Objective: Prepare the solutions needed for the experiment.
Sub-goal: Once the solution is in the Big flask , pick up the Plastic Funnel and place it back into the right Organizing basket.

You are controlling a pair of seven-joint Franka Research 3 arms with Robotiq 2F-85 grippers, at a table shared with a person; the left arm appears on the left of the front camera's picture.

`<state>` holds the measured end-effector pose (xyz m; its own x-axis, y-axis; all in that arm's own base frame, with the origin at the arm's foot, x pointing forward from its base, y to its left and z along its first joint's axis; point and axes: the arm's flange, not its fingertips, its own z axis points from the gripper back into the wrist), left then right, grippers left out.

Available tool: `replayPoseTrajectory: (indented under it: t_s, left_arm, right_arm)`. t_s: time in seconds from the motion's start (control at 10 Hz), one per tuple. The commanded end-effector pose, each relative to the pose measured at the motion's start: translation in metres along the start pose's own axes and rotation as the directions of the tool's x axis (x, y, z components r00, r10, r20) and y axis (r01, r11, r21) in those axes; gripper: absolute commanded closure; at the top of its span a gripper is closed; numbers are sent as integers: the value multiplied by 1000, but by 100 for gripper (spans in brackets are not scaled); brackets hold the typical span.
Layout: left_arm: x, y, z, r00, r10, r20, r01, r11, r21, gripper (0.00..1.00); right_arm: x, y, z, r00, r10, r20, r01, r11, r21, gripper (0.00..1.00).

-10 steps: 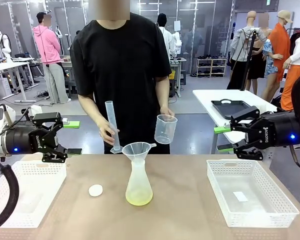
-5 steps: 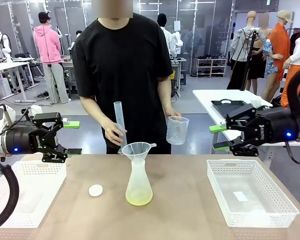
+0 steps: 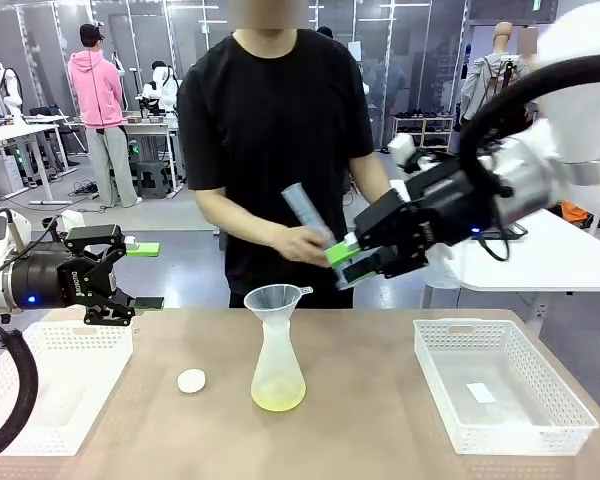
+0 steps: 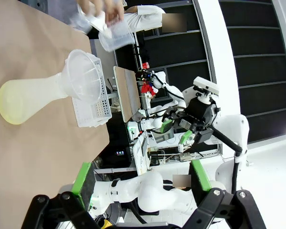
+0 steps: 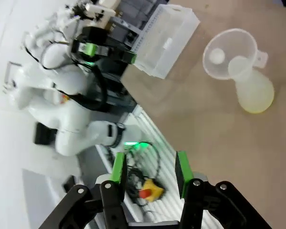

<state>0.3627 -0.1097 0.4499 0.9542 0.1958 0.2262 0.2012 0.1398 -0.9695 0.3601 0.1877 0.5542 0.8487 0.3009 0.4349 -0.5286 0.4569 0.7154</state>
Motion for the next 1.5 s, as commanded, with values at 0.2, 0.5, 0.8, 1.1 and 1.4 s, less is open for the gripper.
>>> replayPoseTrajectory:
  t_s: [0.2, 0.5, 0.8, 1.1, 1.4]
  left_arm:
    - [1, -1, 1, 1000, -5, 3, 5, 1000, 2, 0]
    - [1, -1, 1, 1000, -5, 3, 5, 1000, 2, 0]
    - [1, -1, 1, 1000, -5, 3, 5, 1000, 2, 0]
    - [1, -1, 1, 1000, -5, 3, 5, 1000, 2, 0]
    - [1, -1, 1, 1000, -5, 3, 5, 1000, 2, 0]
  right_arm:
    - [46, 6, -52, 986, 164, 16, -158, 967, -201, 47]
    - [34, 10, -43, 989, 148, -18, -148, 974, -169, 47]
    - [34, 10, -43, 989, 148, -18, -148, 974, -169, 47]
    - [34, 10, -43, 989, 148, -18, -148, 974, -169, 47]
    - [83, -8, -52, 959, 282, -17, -276, 921, -276, 47]
